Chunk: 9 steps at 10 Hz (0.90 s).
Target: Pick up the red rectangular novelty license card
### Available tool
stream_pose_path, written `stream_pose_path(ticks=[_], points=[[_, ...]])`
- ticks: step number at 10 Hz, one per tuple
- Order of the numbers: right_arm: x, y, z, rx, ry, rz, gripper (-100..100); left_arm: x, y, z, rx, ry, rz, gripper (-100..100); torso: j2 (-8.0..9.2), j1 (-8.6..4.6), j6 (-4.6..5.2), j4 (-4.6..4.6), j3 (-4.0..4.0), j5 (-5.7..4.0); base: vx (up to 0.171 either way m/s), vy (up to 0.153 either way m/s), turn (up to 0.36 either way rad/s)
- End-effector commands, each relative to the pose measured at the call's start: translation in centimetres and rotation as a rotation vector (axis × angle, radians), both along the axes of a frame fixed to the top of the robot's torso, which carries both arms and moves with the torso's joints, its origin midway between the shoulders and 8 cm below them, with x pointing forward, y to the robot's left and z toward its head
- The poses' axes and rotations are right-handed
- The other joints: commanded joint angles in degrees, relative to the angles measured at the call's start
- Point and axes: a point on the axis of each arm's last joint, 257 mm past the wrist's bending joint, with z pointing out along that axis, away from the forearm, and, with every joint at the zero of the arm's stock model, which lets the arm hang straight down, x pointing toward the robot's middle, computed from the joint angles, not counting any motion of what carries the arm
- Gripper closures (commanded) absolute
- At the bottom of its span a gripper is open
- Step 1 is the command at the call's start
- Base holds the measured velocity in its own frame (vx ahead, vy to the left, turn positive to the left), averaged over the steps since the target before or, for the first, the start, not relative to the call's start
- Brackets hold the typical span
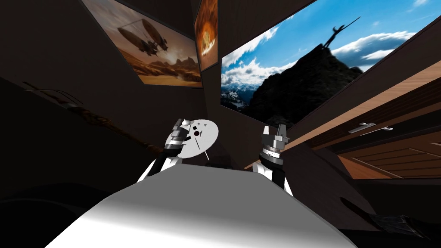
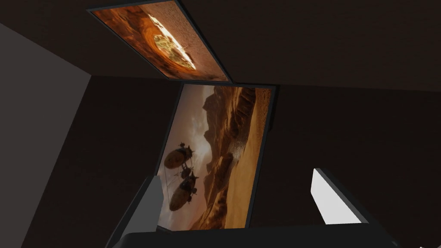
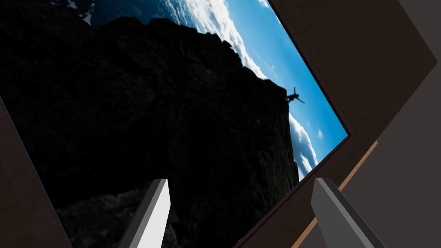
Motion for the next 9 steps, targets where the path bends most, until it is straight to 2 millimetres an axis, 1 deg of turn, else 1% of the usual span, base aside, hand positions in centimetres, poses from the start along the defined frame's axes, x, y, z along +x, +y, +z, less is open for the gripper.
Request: stream_pose_path(ticks=[1, 2, 3, 5, 6, 8, 9], points=[[0.0, 0.0, 0.0, 0.0, 0.0, 0.0, 0, 0.7, 0.3, -1.1, -0.009, 0.044, 0.0, -100, 0.0, 0.0, 0.0, 0.0, 0.0, 0.0, 0.001, -0.003, -0.024], [0.0, 0.0, 0.0, 0.0, 0.0, 0.0, 0, 1.0, 0.9, -2.7, -0.023, 0.092, -0.001, -100, -0.01, 0.0, 0.0, 0.0, -0.01, 0.0, 0.002, -0.005, -0.081], [0.0, 0.0, 0.0, 0.0, 0.0, 0.0, 0, 1.1, 1.0, -3.0, -0.024, 0.107, 0.0, -100, -0.03, 0.0, 0.01, 0.0, -0.01, 0.0, 0.003, -0.002, -0.053], [0.0, 0.0, 0.0, 0.0, 0.0, 0.0, 0, 1.6, 2.3, -6.9, -0.052, 0.231, 0.003, -100, -0.04, 0.0, 0.02, -0.01, -0.02, 0.0, 0.005, -0.003, -0.135], [0.0, 0.0, 0.0, 0.0, 0.0, 0.0, 0, 1.7, 2.4, -7.2, -0.053, 0.243, 0.004, -100, -0.04, 0.01, 0.0, -0.01, -0.02, 0.0, 0.005, -0.001, -0.05], [0.0, 0.0, 0.0, 0.0, 0.0, 0.0, 0, 1.7, 3.7, -11.3, -0.08, 0.37, 0.009, -100, -0.04, 0.02, 0.01, -0.01, -0.02, 0.0, 0.008, -0.002, -0.163], [0.0, 0.0, 0.0, 0.0, 0.0, 0.0, 0, 1.7, 3.8, -11.8, -0.081, 0.389, 0.01, -100, -0.04, 0.02, 0.01, -0.01, -0.02, 0.0, 0.006, 0.006, -0.065]])
